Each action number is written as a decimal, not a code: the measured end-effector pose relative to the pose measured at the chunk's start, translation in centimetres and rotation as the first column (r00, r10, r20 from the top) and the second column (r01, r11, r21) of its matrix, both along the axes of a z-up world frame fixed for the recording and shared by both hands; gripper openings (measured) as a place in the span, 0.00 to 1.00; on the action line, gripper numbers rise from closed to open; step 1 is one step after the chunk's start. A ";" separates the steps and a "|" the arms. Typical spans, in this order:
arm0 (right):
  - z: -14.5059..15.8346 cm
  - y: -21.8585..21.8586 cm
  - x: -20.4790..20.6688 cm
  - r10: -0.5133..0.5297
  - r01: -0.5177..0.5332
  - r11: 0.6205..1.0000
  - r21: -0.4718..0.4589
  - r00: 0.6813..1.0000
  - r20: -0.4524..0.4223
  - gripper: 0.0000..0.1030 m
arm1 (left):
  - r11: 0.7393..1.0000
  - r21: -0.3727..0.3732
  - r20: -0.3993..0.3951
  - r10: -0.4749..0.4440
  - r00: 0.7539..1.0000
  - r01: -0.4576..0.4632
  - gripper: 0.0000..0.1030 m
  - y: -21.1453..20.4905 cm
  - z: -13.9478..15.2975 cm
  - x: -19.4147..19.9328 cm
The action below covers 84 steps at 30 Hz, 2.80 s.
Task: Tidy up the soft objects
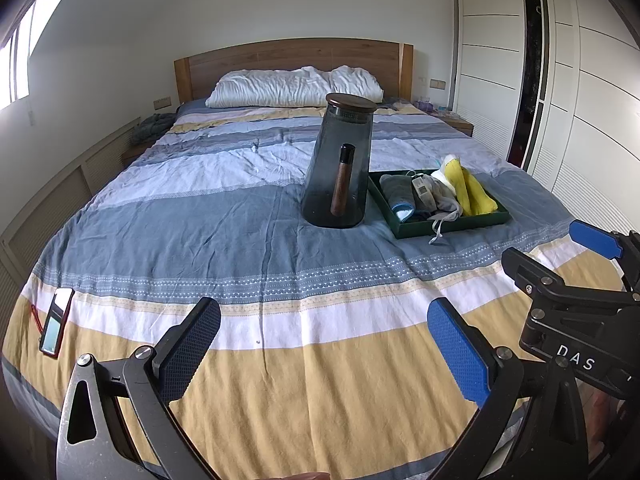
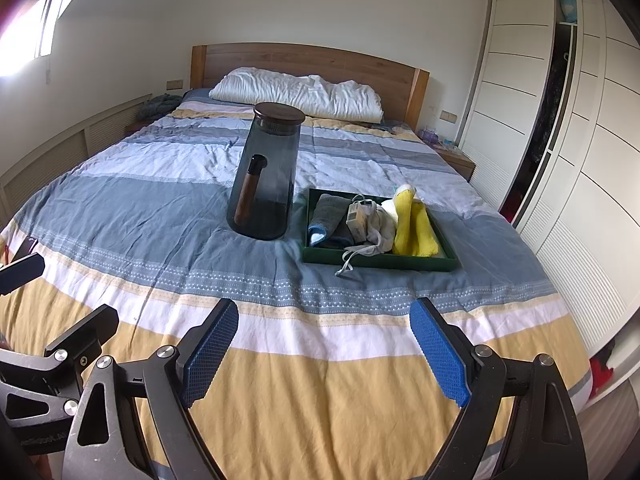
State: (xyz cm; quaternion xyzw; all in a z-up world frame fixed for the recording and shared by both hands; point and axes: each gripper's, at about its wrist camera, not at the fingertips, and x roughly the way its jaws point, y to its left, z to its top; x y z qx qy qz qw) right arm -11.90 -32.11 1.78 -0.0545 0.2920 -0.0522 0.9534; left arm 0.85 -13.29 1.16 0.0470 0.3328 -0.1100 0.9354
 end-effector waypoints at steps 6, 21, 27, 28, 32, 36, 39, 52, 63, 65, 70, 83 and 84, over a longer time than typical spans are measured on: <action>0.0 0.0 0.0 0.000 0.000 1.000 0.000 1.000 -0.001 0.86 | 1.000 0.000 -0.002 -0.002 1.000 0.002 0.99 0.0 0.0 0.0; -0.1 -0.1 0.0 -0.001 0.001 1.000 -0.002 1.000 -0.001 0.86 | 1.000 0.001 -0.004 -0.008 1.000 0.008 0.99 0.0 -0.2 -0.1; -0.1 -0.1 0.0 0.000 0.000 1.000 -0.002 1.000 -0.001 0.86 | 1.000 0.000 -0.002 -0.011 1.000 0.011 0.99 0.1 -0.3 -0.1; -0.1 -0.1 0.0 0.000 0.000 1.000 -0.002 1.000 -0.001 0.86 | 1.000 -0.002 -0.002 -0.011 1.000 0.011 0.99 0.1 -0.3 -0.1; -0.1 -0.1 0.0 -0.001 0.001 1.000 -0.002 1.000 -0.001 0.86 | 1.000 -0.001 -0.002 -0.011 1.000 0.011 0.99 0.1 -0.3 -0.1; -0.2 -0.2 0.0 0.001 -0.001 1.000 -0.001 1.000 -0.002 0.86 | 1.000 0.000 -0.002 -0.013 1.000 0.013 0.99 0.1 -0.3 -0.1; -0.2 -0.2 0.0 0.002 -0.002 1.000 -0.003 1.000 0.000 0.86 | 1.000 -0.001 -0.003 -0.013 1.000 0.013 0.99 0.2 -0.3 -0.1; -0.3 -0.1 -0.1 0.006 -0.006 1.000 -0.004 1.000 0.001 0.86 | 1.000 -0.004 0.000 -0.015 1.000 0.015 0.99 0.3 -0.3 -0.2; -0.3 0.0 -0.1 0.010 -0.010 1.000 -0.009 1.000 0.001 0.86 | 1.000 -0.004 -0.002 -0.017 1.000 0.017 0.99 0.3 -0.2 -0.2; -0.3 0.1 -0.1 0.009 -0.009 1.000 -0.008 1.000 0.002 0.86 | 1.000 -0.006 -0.006 -0.018 1.000 0.018 0.99 0.2 -0.2 -0.2; -0.3 0.1 -0.1 0.009 -0.009 1.000 -0.009 1.000 0.002 0.86 | 1.000 -0.007 -0.007 -0.020 1.000 0.020 0.99 0.3 -0.1 -0.2; -0.2 0.1 -0.2 0.011 -0.011 1.000 -0.010 1.000 0.001 0.86 | 1.000 -0.007 -0.008 -0.020 1.000 0.020 0.99 0.3 -0.1 -0.2; -0.2 0.2 -0.2 0.010 -0.010 1.000 -0.009 1.000 0.001 0.86 | 1.000 -0.006 -0.008 -0.020 1.000 0.020 0.99 0.4 -0.1 -0.2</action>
